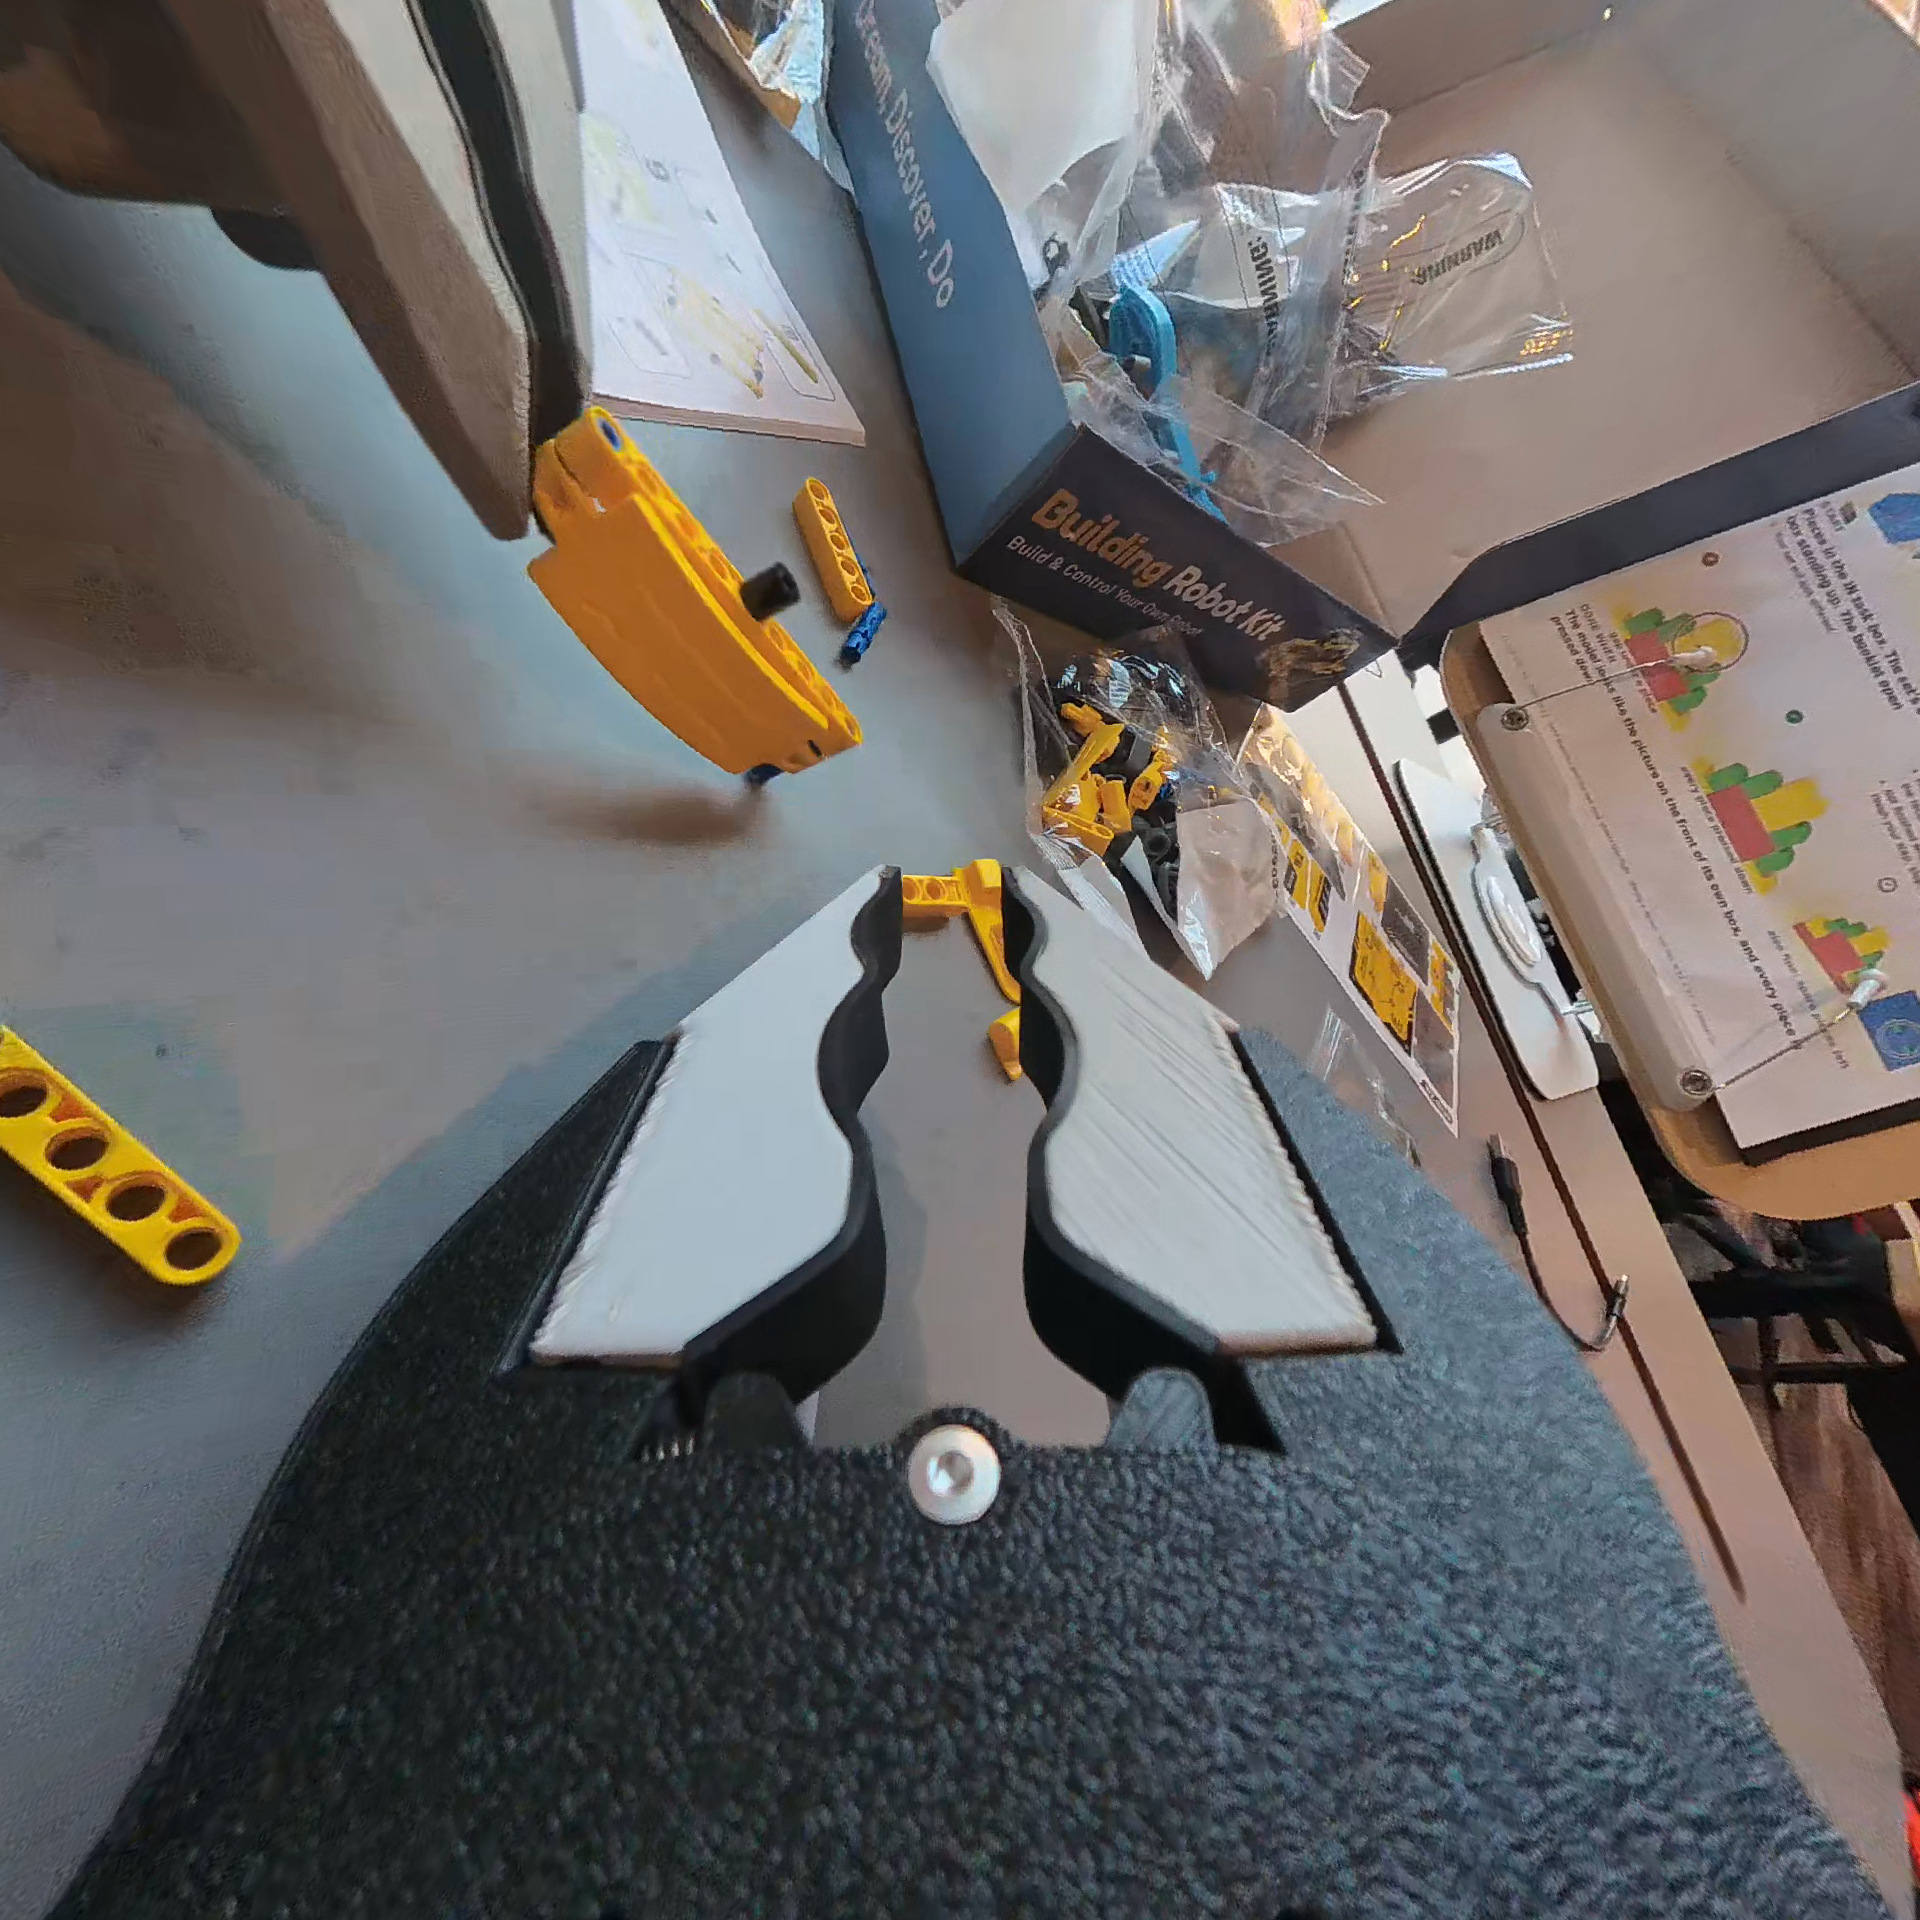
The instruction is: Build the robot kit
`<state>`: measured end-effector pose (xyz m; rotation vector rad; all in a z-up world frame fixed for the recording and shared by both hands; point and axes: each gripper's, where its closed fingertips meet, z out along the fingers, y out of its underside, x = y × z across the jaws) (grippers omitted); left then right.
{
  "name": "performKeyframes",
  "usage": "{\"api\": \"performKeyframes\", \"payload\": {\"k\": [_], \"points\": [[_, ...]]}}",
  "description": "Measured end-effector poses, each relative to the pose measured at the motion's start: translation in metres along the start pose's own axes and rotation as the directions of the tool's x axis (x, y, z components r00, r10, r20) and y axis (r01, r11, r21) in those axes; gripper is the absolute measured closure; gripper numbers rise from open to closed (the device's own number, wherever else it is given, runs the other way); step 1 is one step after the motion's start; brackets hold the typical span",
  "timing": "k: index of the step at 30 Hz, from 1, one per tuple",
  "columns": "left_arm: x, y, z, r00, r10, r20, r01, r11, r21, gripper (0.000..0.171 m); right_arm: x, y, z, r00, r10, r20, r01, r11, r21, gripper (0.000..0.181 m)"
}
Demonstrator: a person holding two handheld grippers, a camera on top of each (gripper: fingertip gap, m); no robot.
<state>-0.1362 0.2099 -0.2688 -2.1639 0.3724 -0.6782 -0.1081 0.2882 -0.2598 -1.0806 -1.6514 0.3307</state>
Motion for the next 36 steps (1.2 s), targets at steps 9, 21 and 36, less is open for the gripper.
{"api": "performKeyframes", "payload": {"k": [9,21,36], "points": [[-0.003,0.02,0.005,1.0,-0.028,-0.001,0.028,0.992,-0.127,0.158,0.004,0.001,-0.002,0.998,0.062,0.03,-0.063,0.998,0.012,0.163],[-0.011,0.019,0.008,0.997,-0.003,0.075,0.013,0.991,-0.13,0.159,0.009,-0.001,-0.005,0.979,0.18,0.091,-0.185,0.982,0.046,0.162],[0.028,0.022,0.005,0.982,0.032,-0.186,-0.057,0.99,-0.132,0.167,-0.005,-0.008,-0.015,0.954,0.189,0.233,-0.215,0.972,0.092,0.162]]}}
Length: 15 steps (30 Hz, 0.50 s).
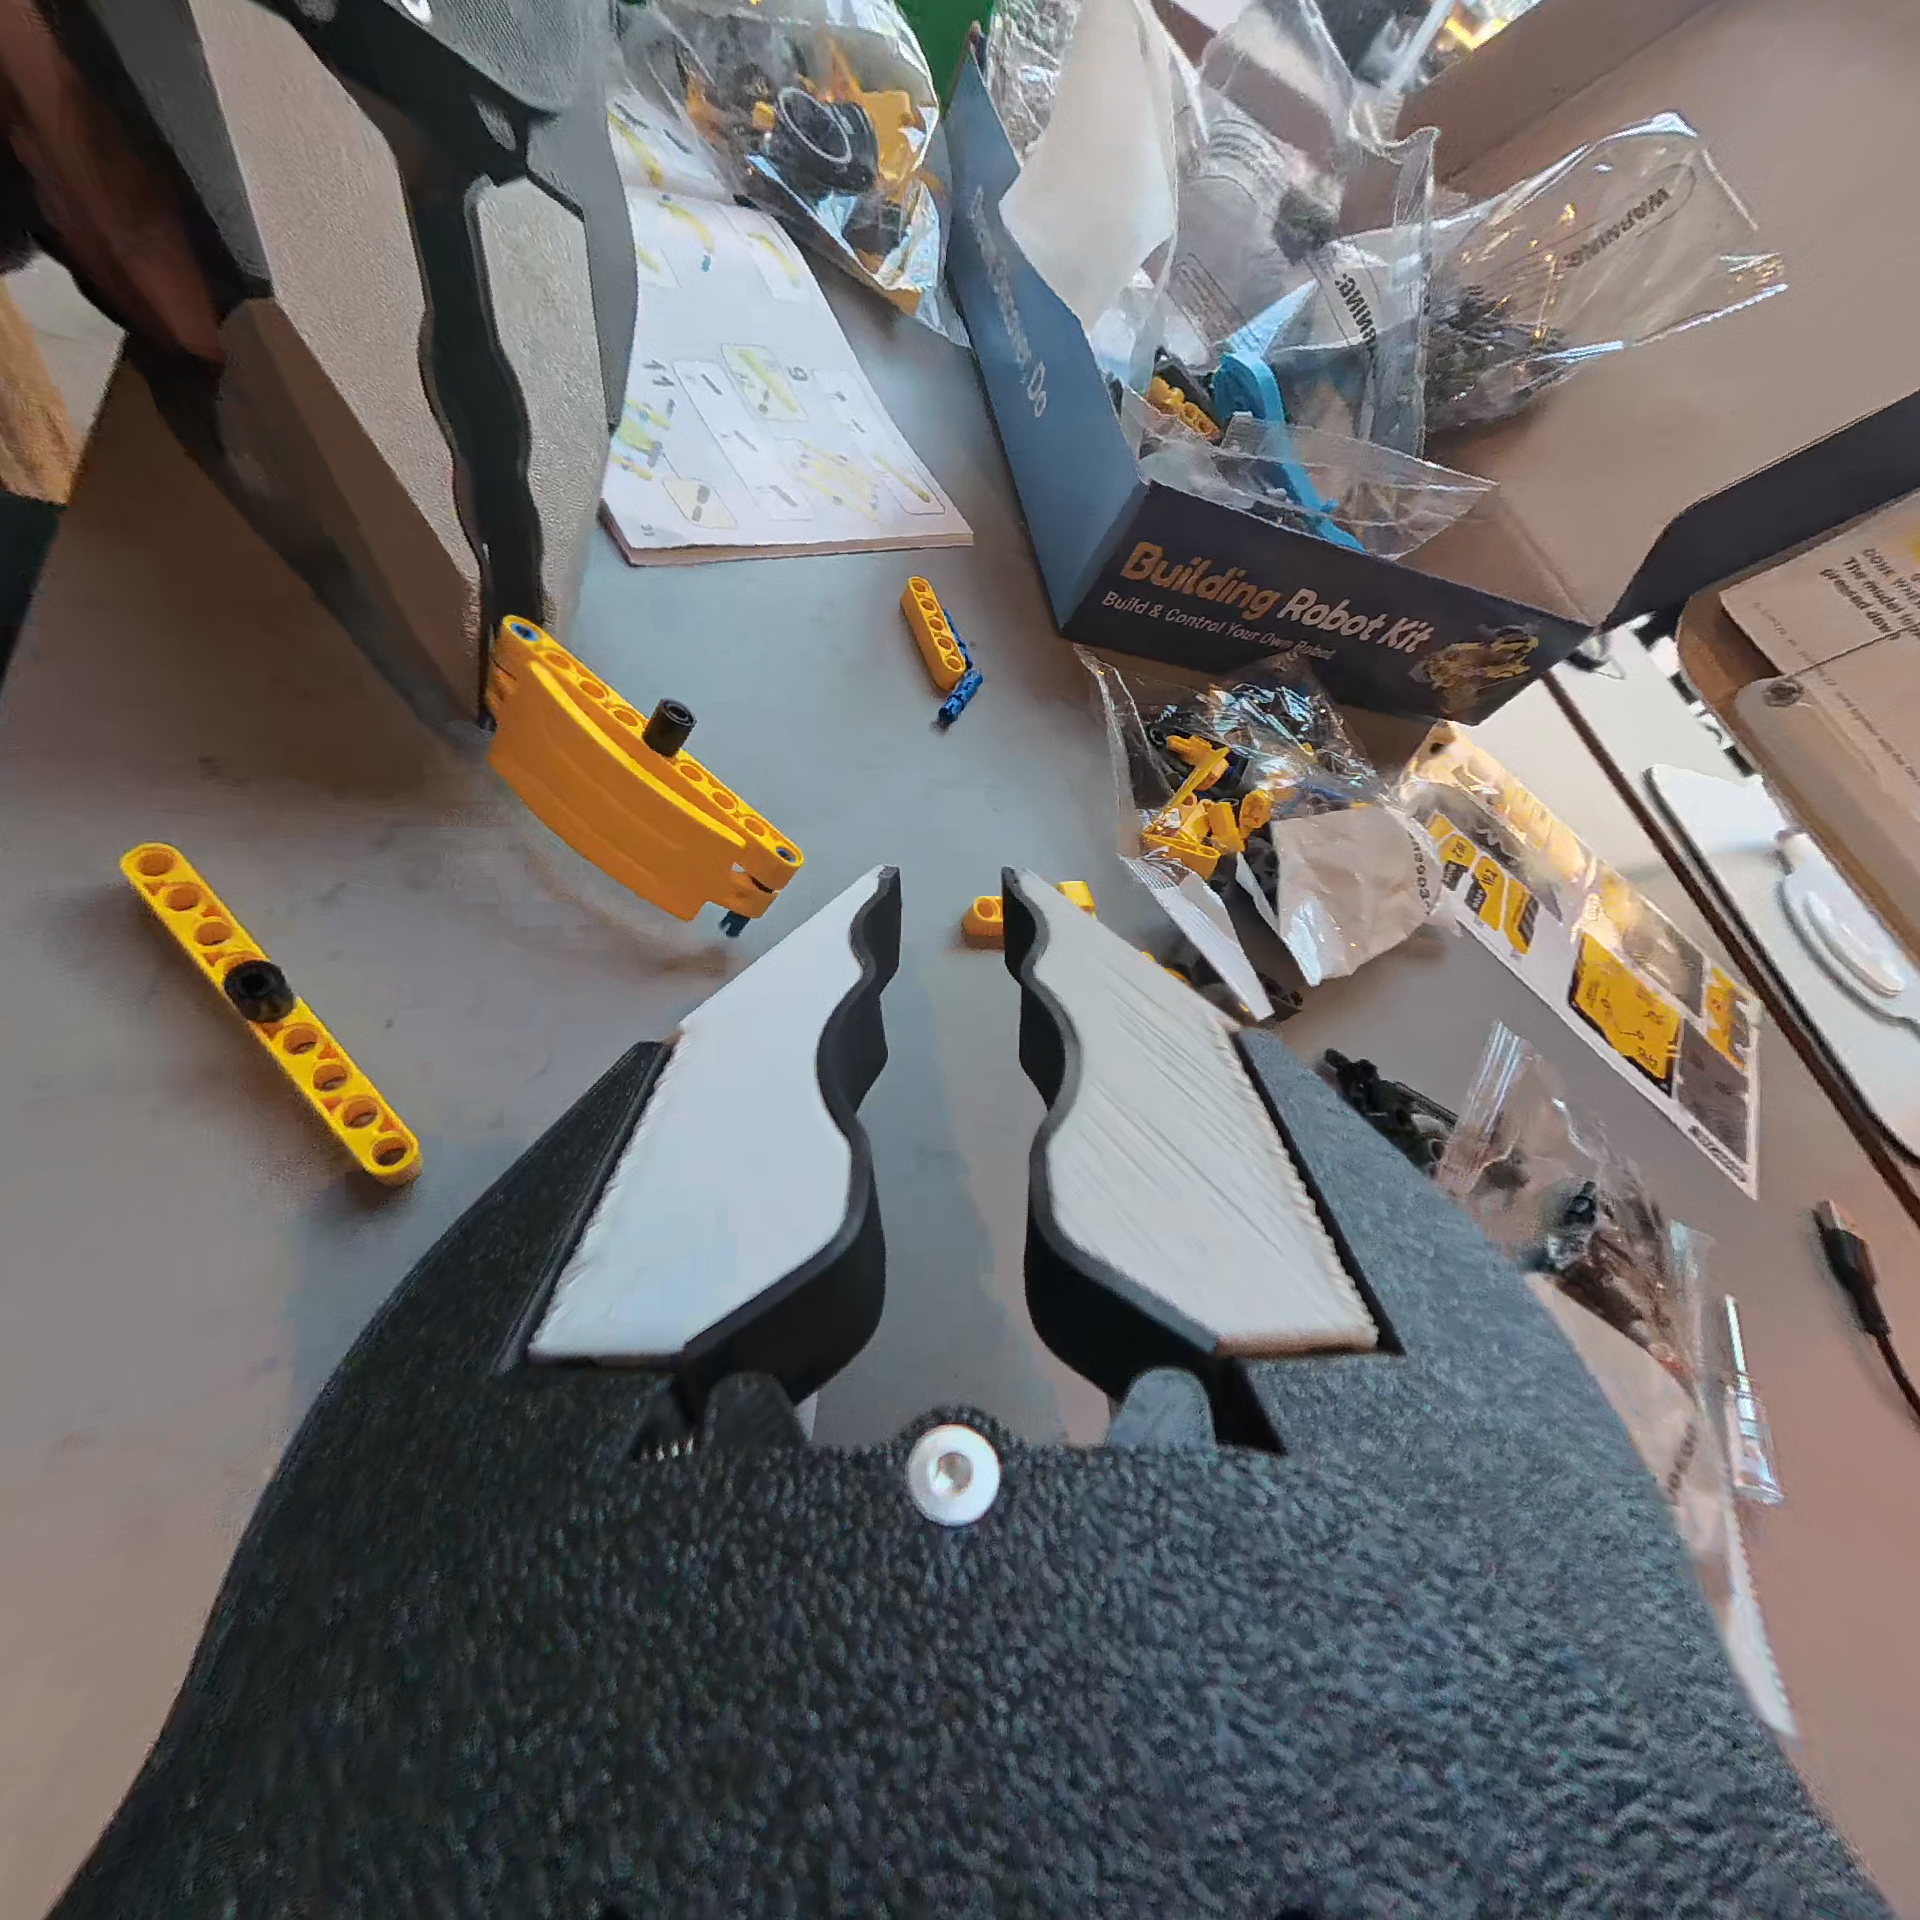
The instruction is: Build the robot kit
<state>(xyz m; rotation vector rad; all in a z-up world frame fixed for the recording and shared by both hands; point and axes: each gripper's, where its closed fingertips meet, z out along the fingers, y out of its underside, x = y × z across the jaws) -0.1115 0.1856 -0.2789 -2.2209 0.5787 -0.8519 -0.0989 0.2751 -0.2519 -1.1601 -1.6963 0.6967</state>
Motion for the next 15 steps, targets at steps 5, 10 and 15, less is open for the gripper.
{"api": "performKeyframes", "payload": {"k": [5,10,15], "points": [[0.01,-0.008,-0.01,0.991,-0.05,-0.126,0.06,0.995,0.078,0.167,-0.018,-0.002,-0.007,0.983,0.071,0.172,-0.074,0.997,0.011,0.162],[0.018,-0.008,-0.011,0.99,-0.015,-0.141,0.027,0.996,0.088,0.167,-0.032,-0.005,-0.014,0.955,0.101,0.28,-0.111,0.994,0.022,0.158],[0.022,0.002,-0.009,0.997,0.079,0.019,-0.08,0.991,0.107,0.167,-0.043,-0.008,-0.02,0.929,0.122,0.35,-0.138,0.99,0.021,0.159]]}}
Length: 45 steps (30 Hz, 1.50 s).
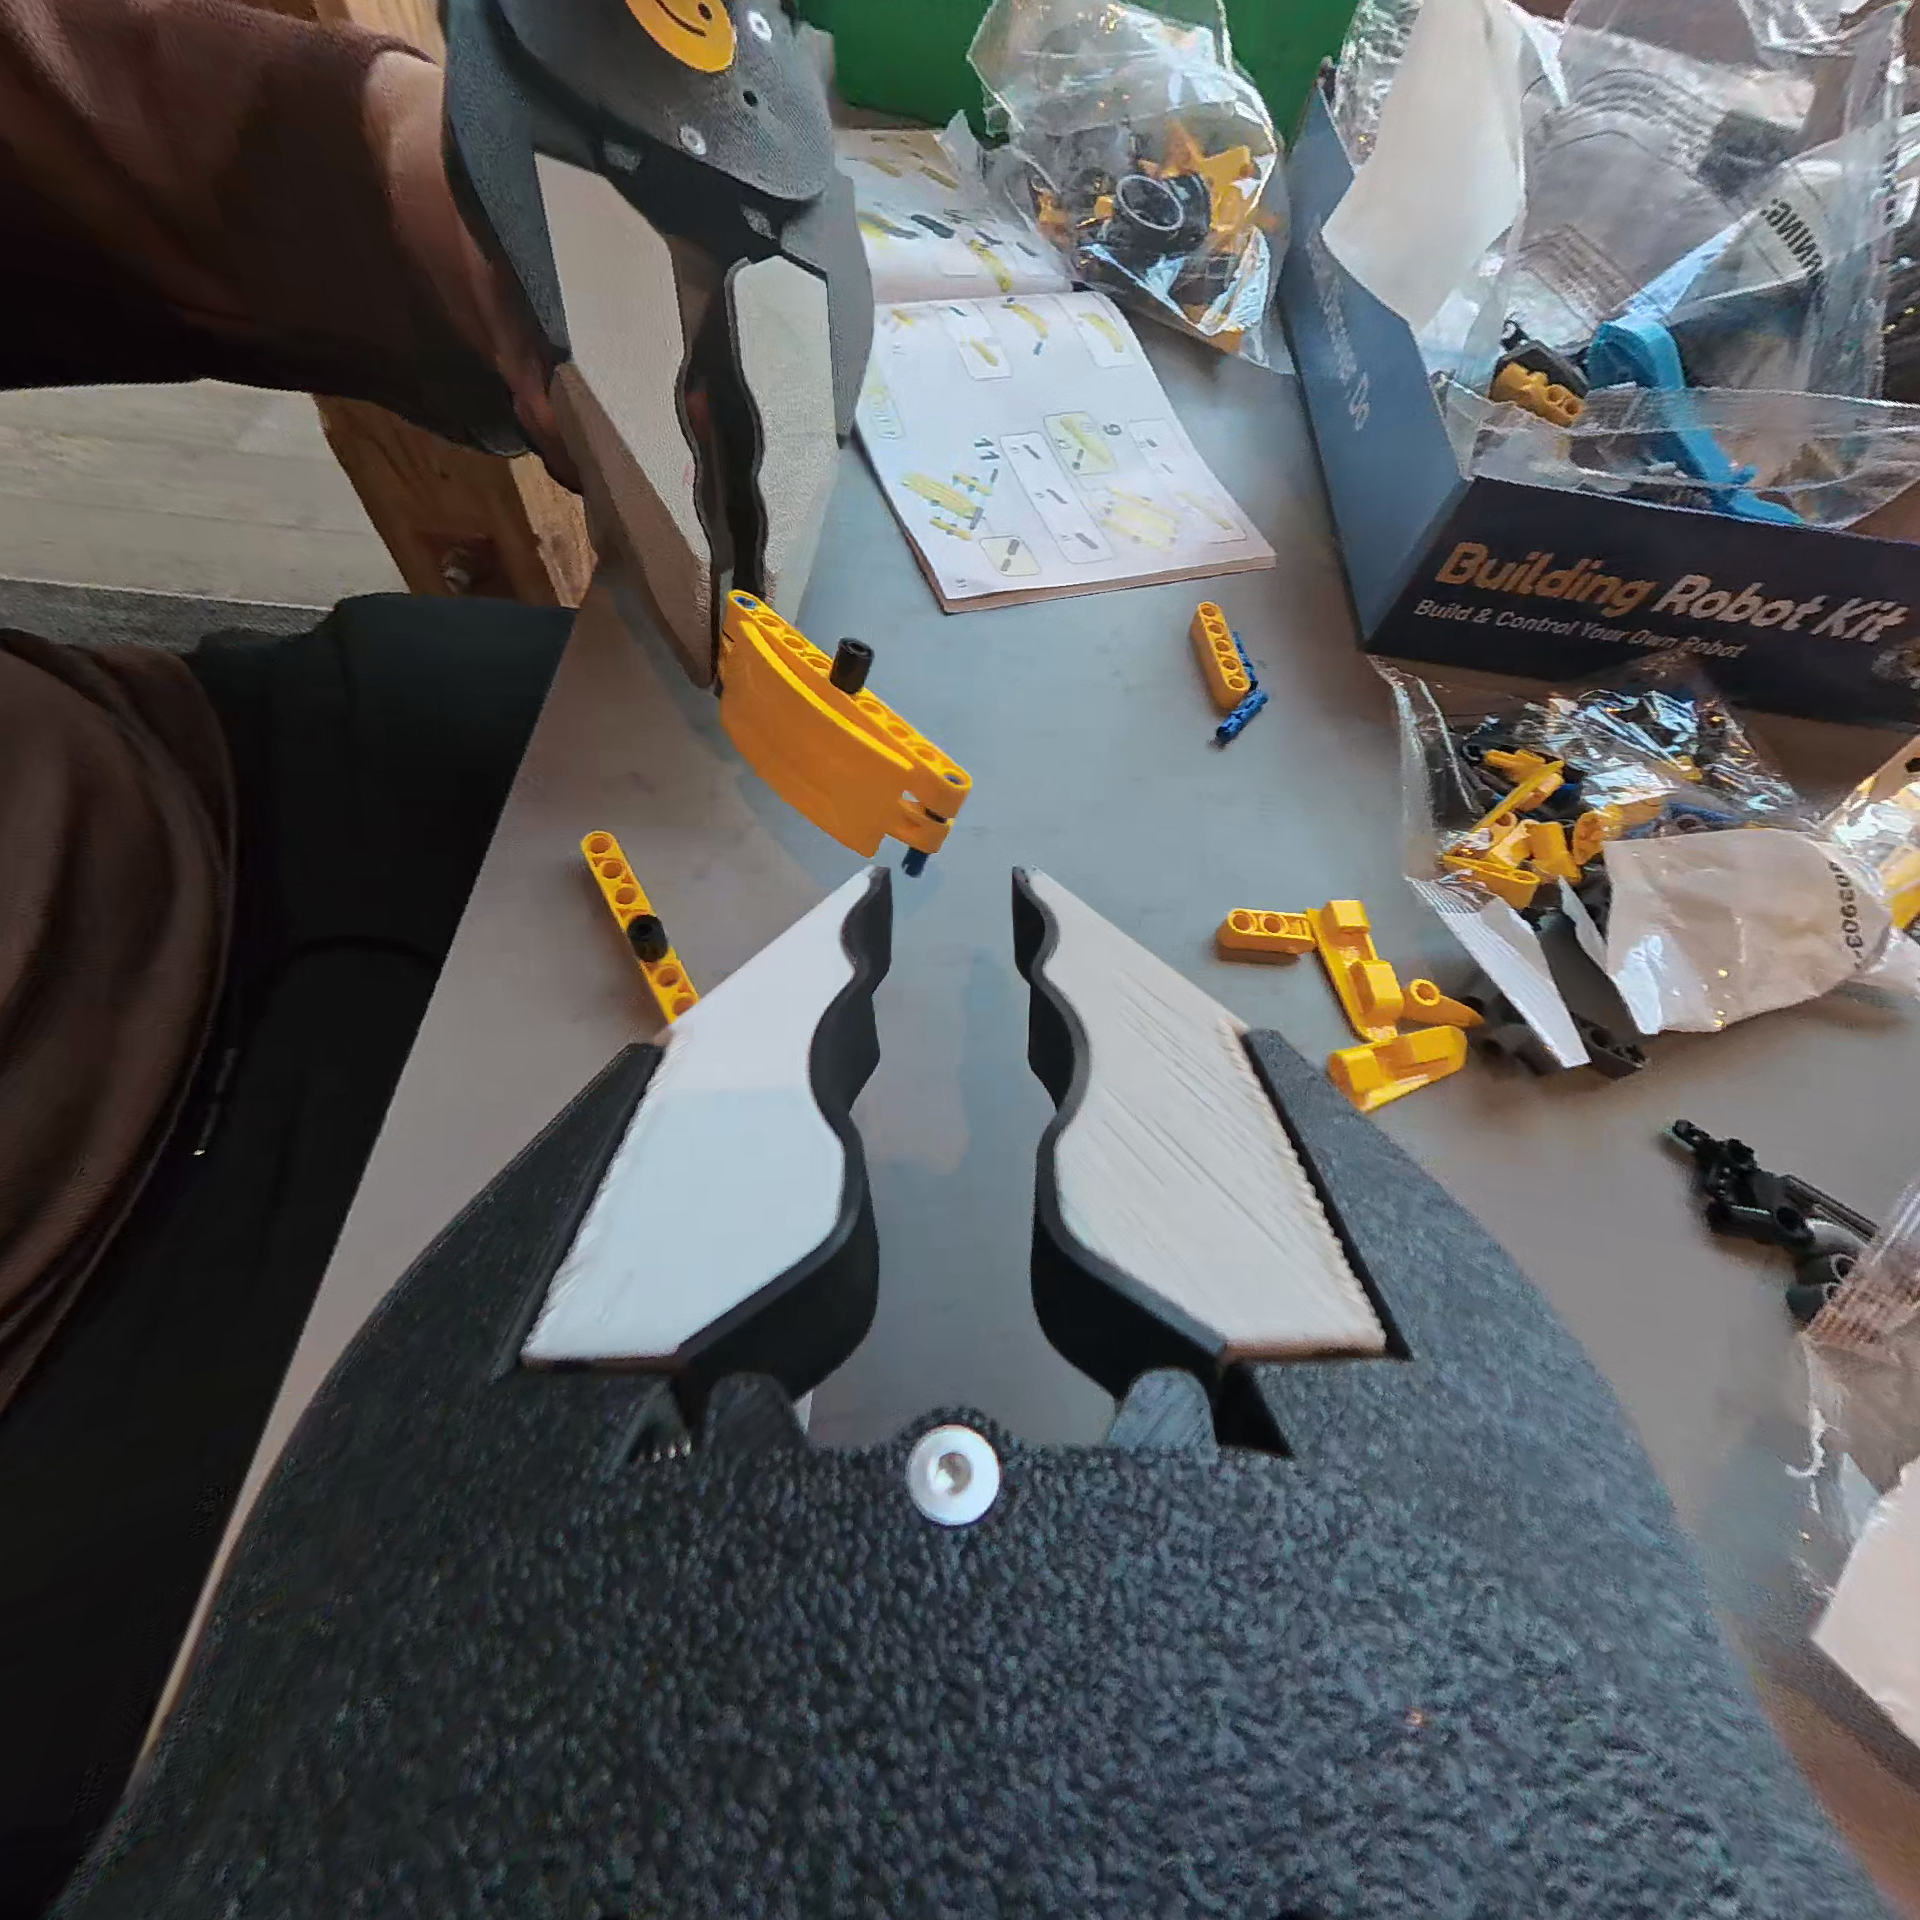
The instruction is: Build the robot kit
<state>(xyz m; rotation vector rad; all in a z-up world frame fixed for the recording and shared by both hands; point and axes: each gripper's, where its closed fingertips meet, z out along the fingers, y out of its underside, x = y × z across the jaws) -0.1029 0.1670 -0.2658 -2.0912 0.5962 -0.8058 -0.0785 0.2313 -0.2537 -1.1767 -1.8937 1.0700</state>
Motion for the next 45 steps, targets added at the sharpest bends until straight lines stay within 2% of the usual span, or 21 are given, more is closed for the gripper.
{"api": "performKeyframes", "payload": {"k": [2,5,11,20,28,29,33,37,40,45], "points": [[-0.001,0.008,0.002,0.992,0.092,0.088,-0.089,0.995,-0.038,0.167,-0.007,0.0,0.0,1.0,-0.002,0.03,0.002,1.0,-0.003,0.159],[-0.001,0.012,0.004,0.982,0.146,0.122,-0.14,0.988,-0.061,0.167,-0.011,0.001,0.001,0.998,-0.004,0.06,0.005,1.0,-0.015,0.158],[0.007,0.002,-0.004,0.994,0.107,0.035,-0.108,0.994,0.035,0.167,-0.016,-0.001,-0.001,0.994,0.009,0.113,-0.01,1.0,0.0,0.155],[0.014,0.004,-0.004,0.993,0.113,-0.022,-0.112,0.993,0.028,0.167,-0.023,-0.002,0.002,0.981,0.035,0.192,-0.034,0.999,-0.008,0.142],[0.016,0.005,0.001,0.993,0.106,-0.049,-0.106,0.994,0.004,0.167,-0.03,-0.01,0.008,0.976,0.02,0.218,-0.025,1.0,0.018,0.142],[0.017,0.004,0.002,0.993,0.1,-0.057,-0.1,0.995,0.006,0.167,-0.03,-0.011,0.008,0.974,0.027,0.226,-0.034,0.999,0.024,0.143],[0.021,0.006,0.008,0.991,0.112,-0.069,-0.114,0.993,-0.019,0.167,-0.03,-0.017,0.003,0.972,0.016,0.233,-0.034,0.997,0.074,0.169],[0.023,0.005,0.011,0.989,0.126,-0.071,-0.128,0.992,-0.021,0.167,-0.031,-0.018,0.002,0.97,0.021,0.244,-0.041,0.996,0.079,0.17],[0.024,0.004,0.01,0.989,0.122,-0.078,-0.123,0.992,-0.011,0.168,-0.025,-0.022,-0.002,0.972,0.049,0.231,-0.077,0.991,0.112,0.156],[0.024,0.005,0.011,0.987,0.148,-0.056,-0.149,0.989,-0.017,0.167,-0.023,-0.024,-0.007,0.962,0.092,0.256,-0.128,0.984,0.126,0.151]]}}
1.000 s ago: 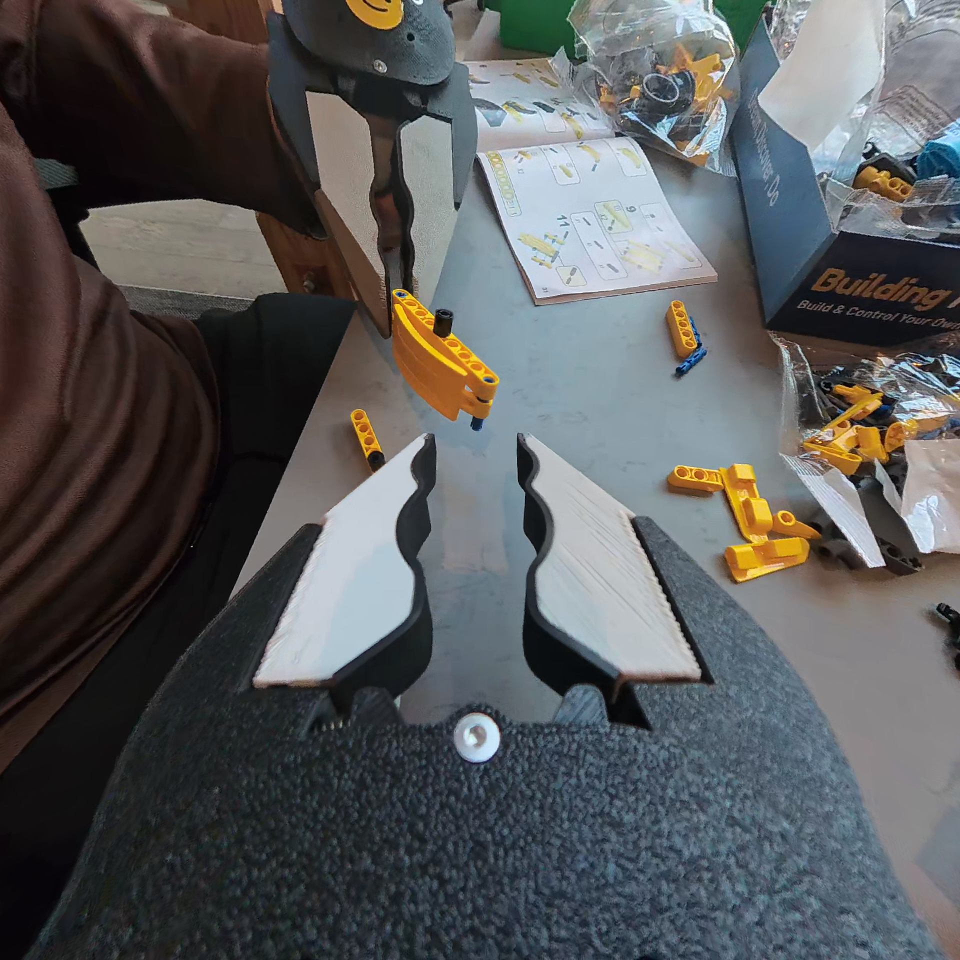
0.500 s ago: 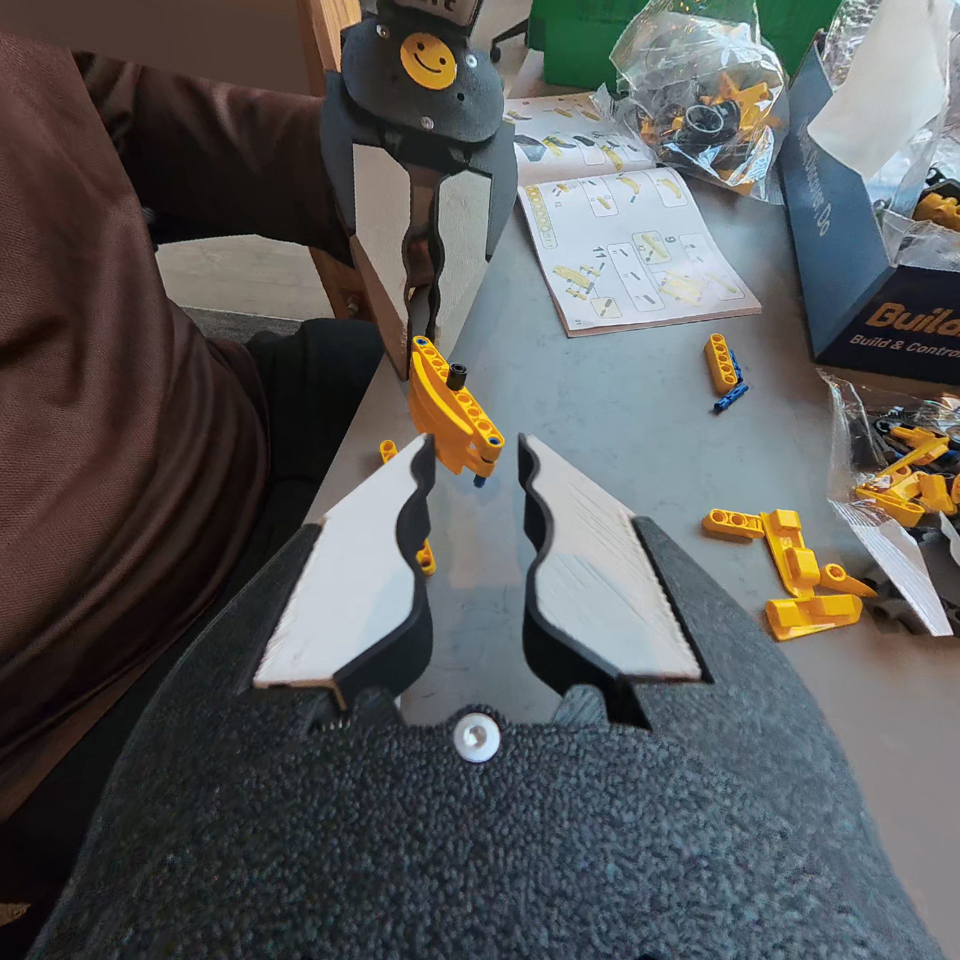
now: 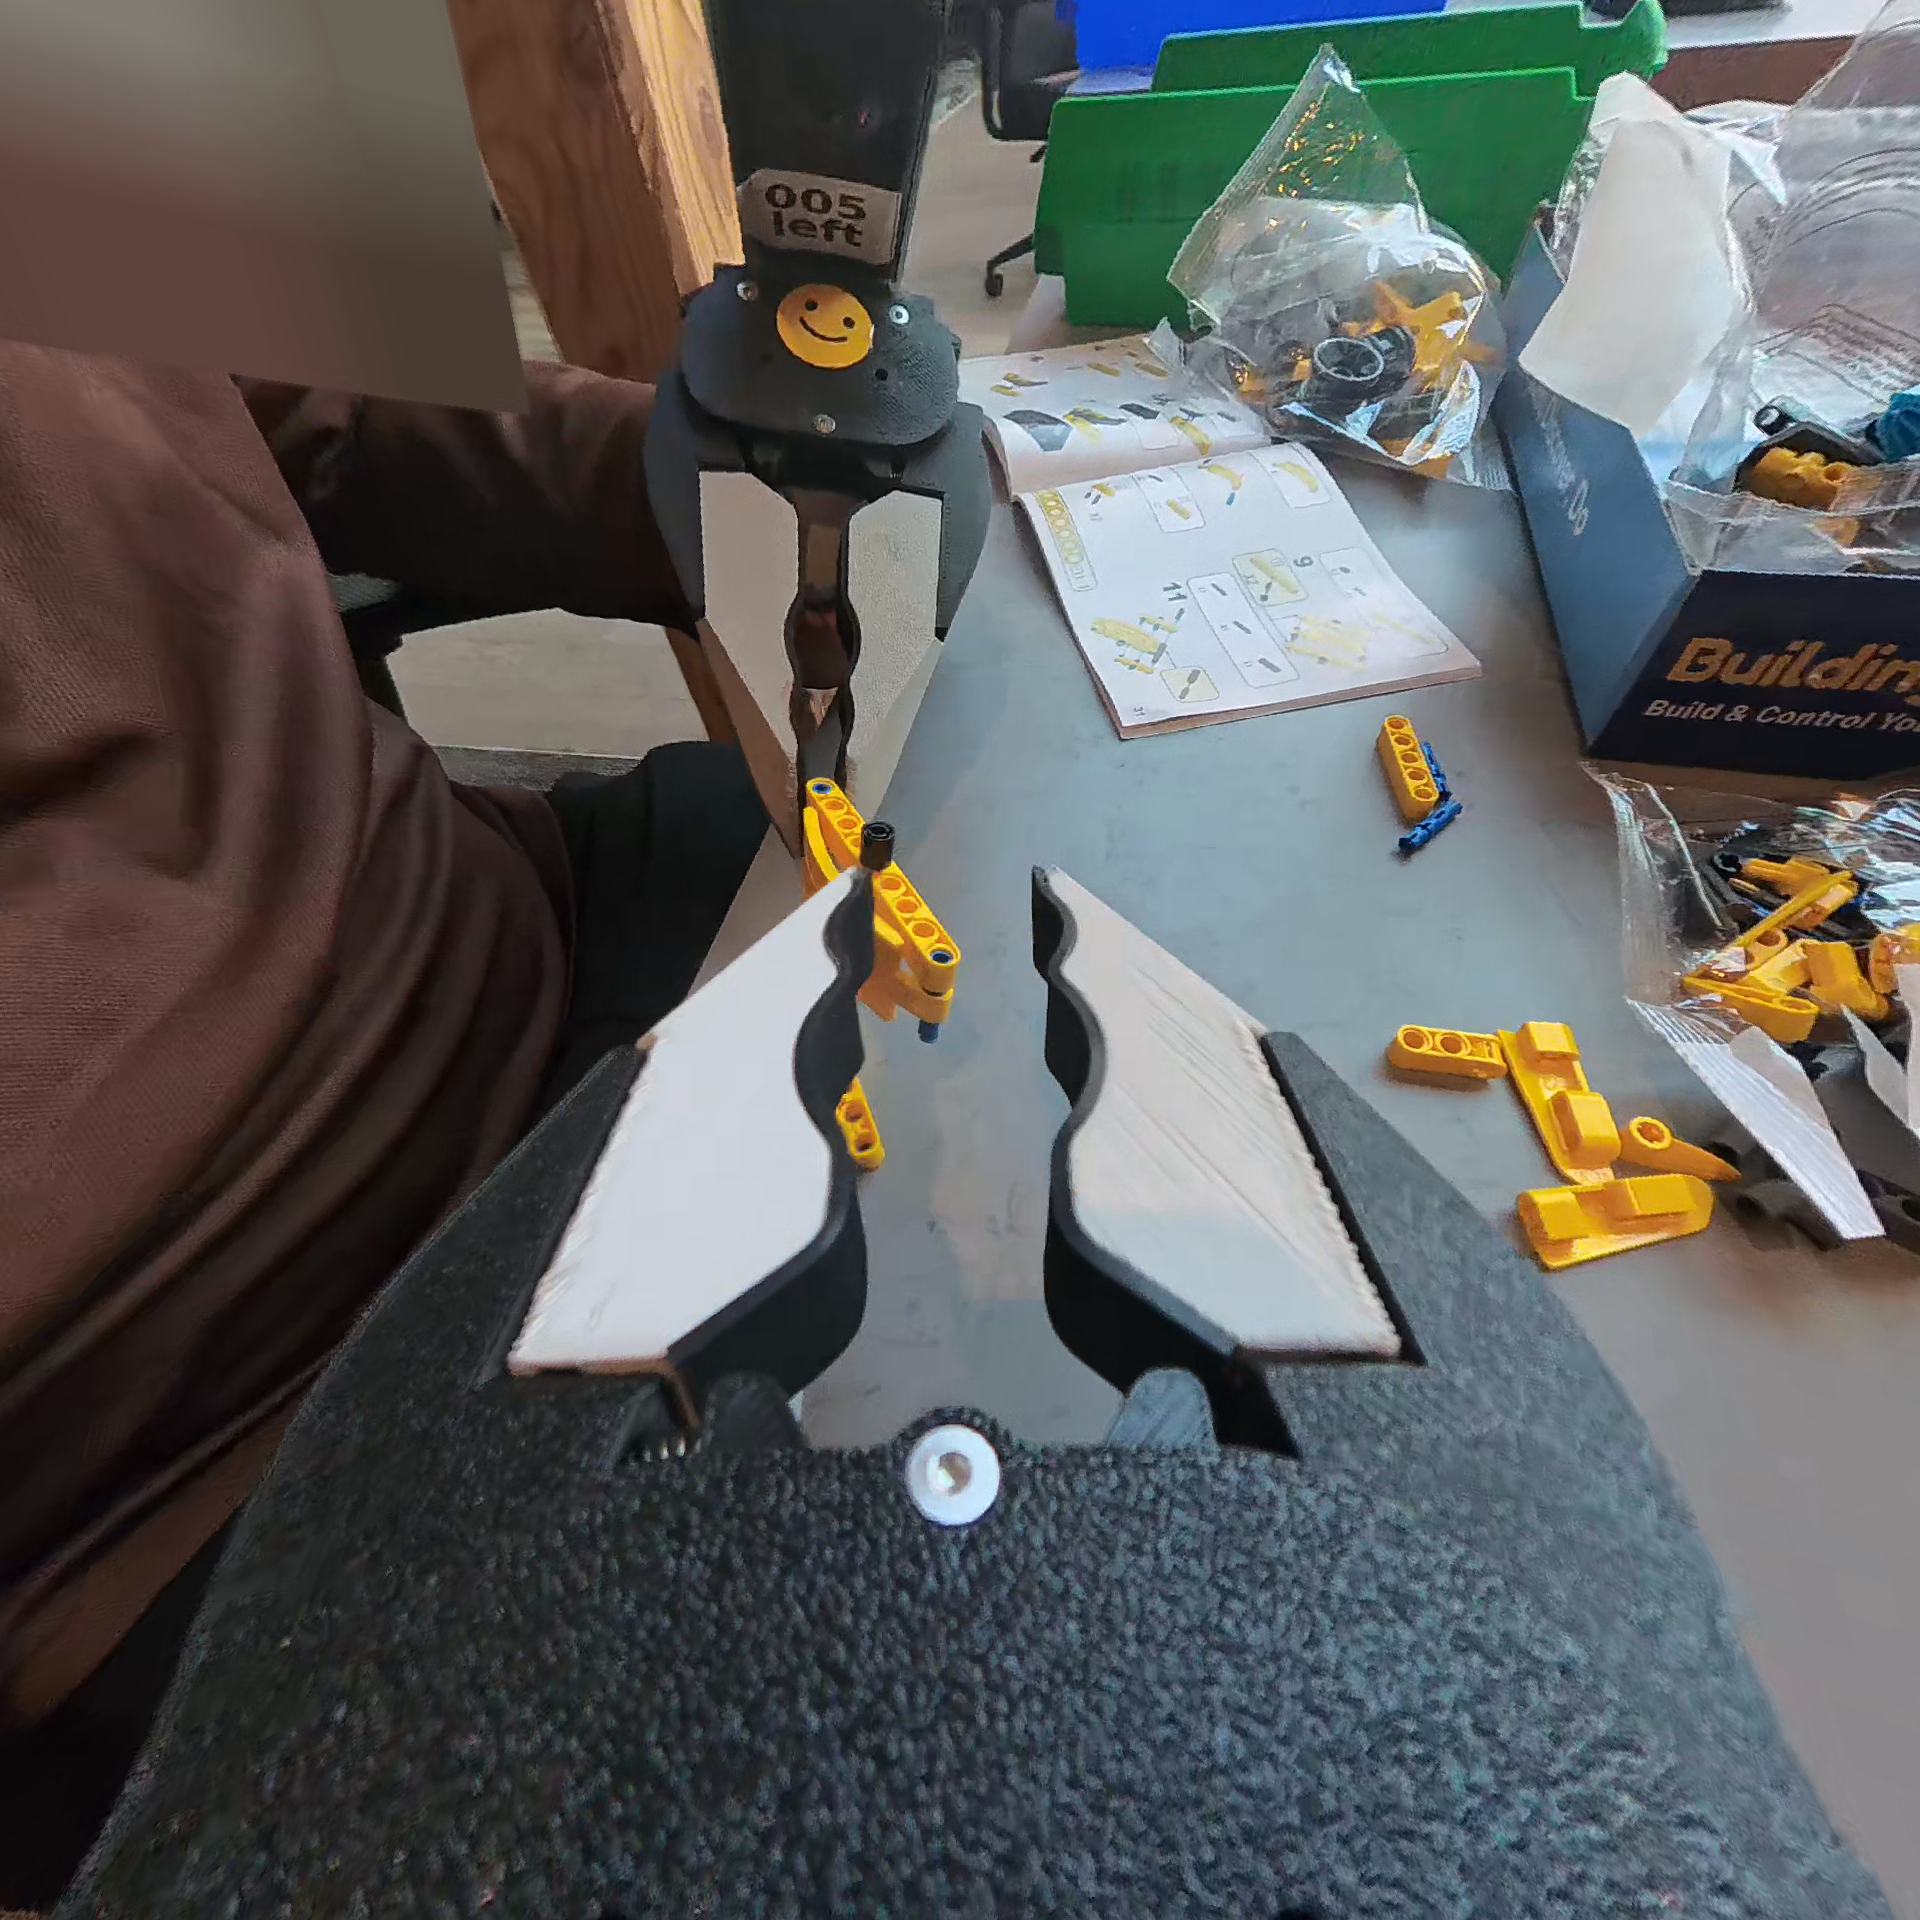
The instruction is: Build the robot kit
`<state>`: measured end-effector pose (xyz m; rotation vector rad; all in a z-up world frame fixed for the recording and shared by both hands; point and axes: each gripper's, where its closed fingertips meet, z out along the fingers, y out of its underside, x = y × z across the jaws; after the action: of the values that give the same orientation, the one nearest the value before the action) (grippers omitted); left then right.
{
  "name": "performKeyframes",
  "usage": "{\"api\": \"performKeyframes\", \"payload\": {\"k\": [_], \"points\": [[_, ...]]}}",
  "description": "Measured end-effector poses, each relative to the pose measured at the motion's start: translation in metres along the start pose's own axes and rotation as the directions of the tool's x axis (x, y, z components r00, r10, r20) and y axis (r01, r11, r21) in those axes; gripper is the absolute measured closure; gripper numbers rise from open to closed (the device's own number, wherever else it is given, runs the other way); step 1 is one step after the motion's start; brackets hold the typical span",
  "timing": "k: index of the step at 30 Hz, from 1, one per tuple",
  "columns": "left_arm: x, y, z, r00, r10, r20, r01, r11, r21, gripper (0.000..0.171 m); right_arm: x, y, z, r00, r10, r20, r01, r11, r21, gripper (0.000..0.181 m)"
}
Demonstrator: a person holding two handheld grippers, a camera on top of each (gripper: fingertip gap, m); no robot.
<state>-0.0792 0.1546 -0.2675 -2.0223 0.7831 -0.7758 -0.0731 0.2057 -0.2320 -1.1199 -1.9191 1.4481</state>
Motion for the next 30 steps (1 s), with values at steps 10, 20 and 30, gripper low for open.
{"api": "performKeyframes", "payload": {"k": [10,20,30], "points": [[0.0,0.0,0.0,0.999,0.027,0.019,-0.027,1.0,0.005,0.167,0.005,-0.004,-0.006,0.999,0.016,-0.034,-0.015,0.999,0.041,0.153],[0.002,0.001,0.001,0.998,0.056,0.032,-0.056,0.998,-0.003,0.167,-0.005,0.012,-0.001,0.998,0.026,-0.058,-0.029,0.998,-0.06,0.146],[0.001,0.0,0.002,0.999,0.033,0.022,-0.033,0.999,-0.001,0.167,-0.017,0.028,0.005,0.999,0.043,-0.017,-0.046,0.985,-0.165,0.163]]}}
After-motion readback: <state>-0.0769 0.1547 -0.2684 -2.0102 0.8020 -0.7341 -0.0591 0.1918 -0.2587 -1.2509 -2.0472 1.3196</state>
